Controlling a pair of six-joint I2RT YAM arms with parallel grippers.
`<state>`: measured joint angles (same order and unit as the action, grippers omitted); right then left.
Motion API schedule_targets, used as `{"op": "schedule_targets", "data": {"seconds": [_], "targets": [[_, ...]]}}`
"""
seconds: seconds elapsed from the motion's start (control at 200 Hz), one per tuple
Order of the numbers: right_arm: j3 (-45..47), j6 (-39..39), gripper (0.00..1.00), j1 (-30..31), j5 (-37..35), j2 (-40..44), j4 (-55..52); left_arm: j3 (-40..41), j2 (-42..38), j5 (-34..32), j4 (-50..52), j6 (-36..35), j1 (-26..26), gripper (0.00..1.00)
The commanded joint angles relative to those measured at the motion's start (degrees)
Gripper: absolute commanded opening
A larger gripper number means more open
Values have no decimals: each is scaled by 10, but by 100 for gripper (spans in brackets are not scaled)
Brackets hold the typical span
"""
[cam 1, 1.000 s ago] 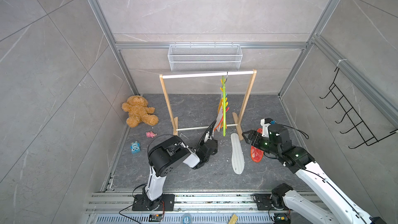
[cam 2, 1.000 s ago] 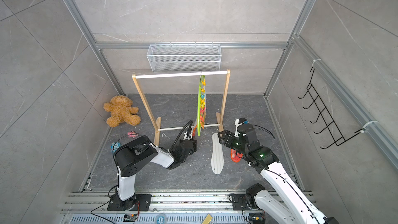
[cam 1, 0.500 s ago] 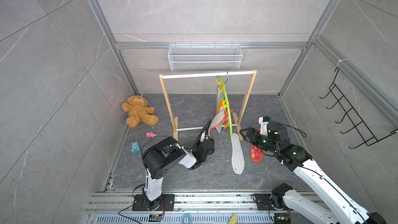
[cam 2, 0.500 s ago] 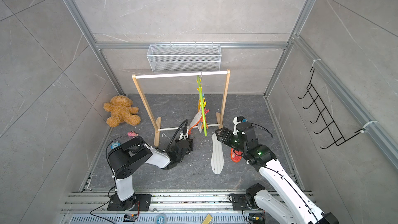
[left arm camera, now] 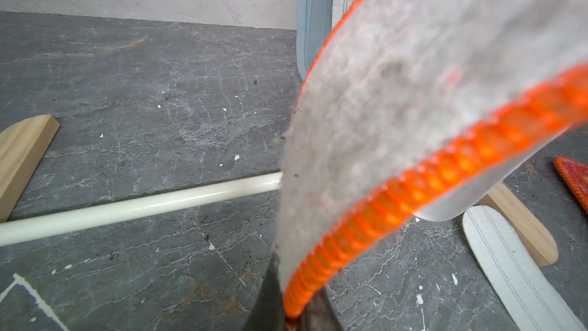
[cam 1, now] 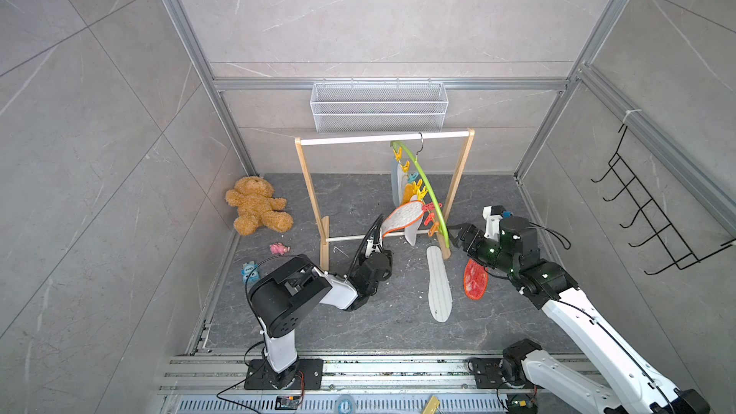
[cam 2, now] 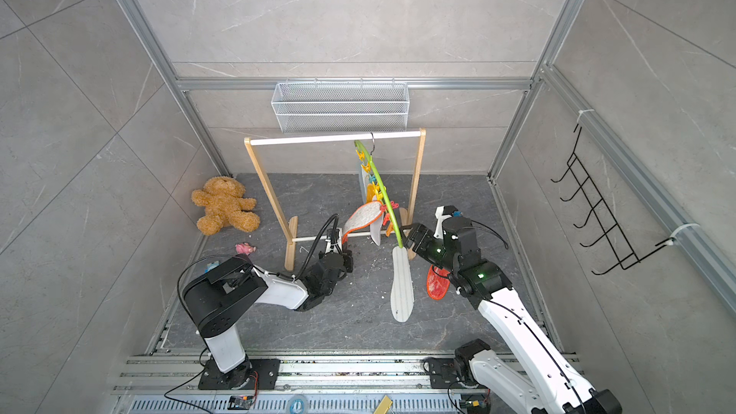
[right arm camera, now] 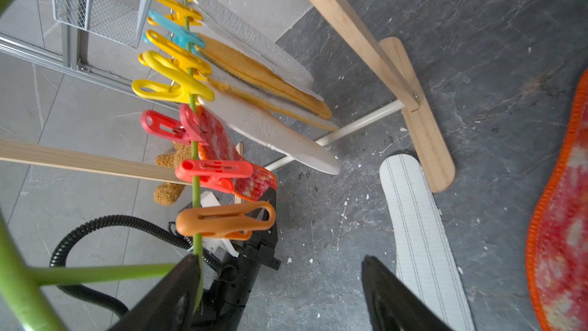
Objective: Take the shoe insoles off the hanger
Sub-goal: Remove the insole from the hanger.
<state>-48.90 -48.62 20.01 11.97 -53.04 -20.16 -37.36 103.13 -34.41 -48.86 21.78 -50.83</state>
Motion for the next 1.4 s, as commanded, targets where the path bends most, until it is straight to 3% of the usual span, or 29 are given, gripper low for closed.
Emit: {"op": "schedule_targets", "data": {"seconds": [0.0, 0.28, 0.864, 1.393], "targets": [[-21, -10, 82, -17, 23, -9, 17, 5, -31, -7, -9, -2, 7, 0], [-38, -28, 79, -54, 71, -34, 58, 5, -55, 2, 7, -8, 17, 0], [-61, -91, 77, -57, 133, -115, 183, -5, -105, 21, 39, -25, 30, 0], [-54, -139, 52, -57, 155, -169, 272, -10, -111, 32, 53, -24, 31, 0]]}}
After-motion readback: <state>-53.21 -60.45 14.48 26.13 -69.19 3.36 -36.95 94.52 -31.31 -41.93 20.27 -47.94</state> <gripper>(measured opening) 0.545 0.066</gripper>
